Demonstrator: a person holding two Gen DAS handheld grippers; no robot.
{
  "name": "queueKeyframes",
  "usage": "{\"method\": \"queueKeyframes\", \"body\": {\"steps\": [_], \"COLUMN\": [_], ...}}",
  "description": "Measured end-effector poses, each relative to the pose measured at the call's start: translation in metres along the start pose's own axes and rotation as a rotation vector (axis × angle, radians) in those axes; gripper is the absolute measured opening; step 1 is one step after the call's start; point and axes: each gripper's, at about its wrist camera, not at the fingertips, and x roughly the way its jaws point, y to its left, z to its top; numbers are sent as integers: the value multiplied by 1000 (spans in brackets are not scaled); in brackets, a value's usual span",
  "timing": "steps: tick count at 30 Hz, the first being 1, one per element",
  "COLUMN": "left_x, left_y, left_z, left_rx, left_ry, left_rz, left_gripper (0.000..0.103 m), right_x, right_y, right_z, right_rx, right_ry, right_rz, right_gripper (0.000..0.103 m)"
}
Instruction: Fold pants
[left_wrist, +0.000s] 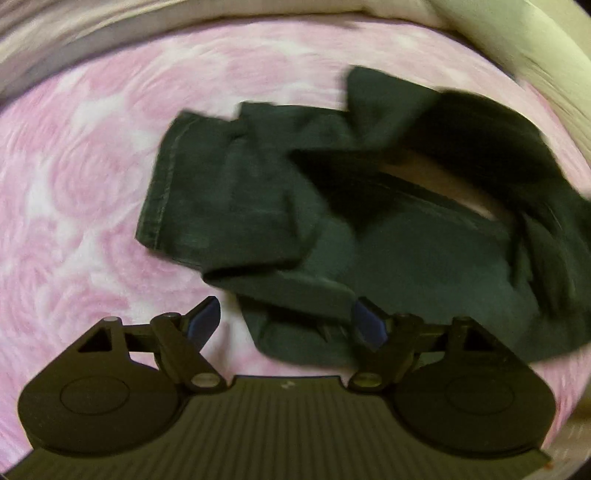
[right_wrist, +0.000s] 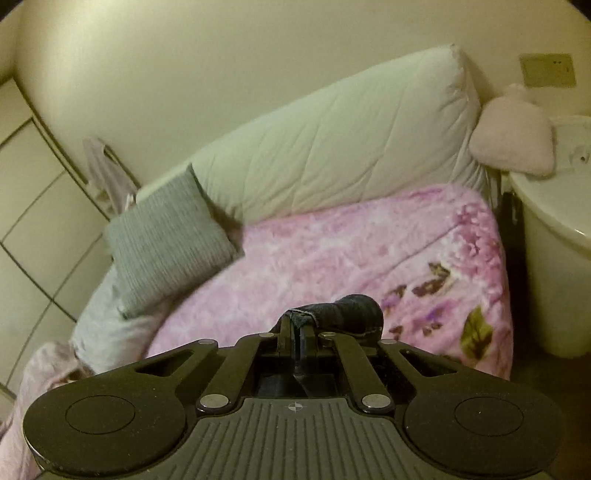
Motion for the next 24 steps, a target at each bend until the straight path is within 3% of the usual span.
{"method": "queueKeyframes", "body": {"steps": [2, 5, 8, 12, 15, 16, 18, 21, 24], "left_x": [8, 7, -18, -60, -78, -78, -70, -44, -25], "left_y": [11, 21, 17, 21, 30, 35, 42, 50, 61], "left_z": [14, 46, 91, 154, 185, 187, 173, 124, 68], "left_rx": [-84, -111, -15, 5, -77, -105, -170, -273, -375], "left_ry": [-7, -15, -103, -255, -337, -311, -236, -99, -22], "left_rz": [-23, -3, 58, 108, 219, 206, 151, 69, 65], "left_gripper": [17, 5, 5, 8, 32, 46, 49, 50, 49], "right_x": [4, 5, 3, 4, 9, 10, 14, 20, 26], "right_y": [-6, -6, 6, 24, 31, 32, 30, 24, 22], "right_z": [1, 2, 10, 16, 13, 12, 9, 8, 11], "right_rx": [10, 3, -35, -95, -126, -134, -134, -123, -137], "right_ry": [15, 41, 61, 83, 105, 112, 128, 152, 174], "right_rz": [7, 26, 54, 94, 113, 113, 112, 109, 109], "right_gripper": [0, 0, 0, 0, 0, 0, 0, 0, 0]}}
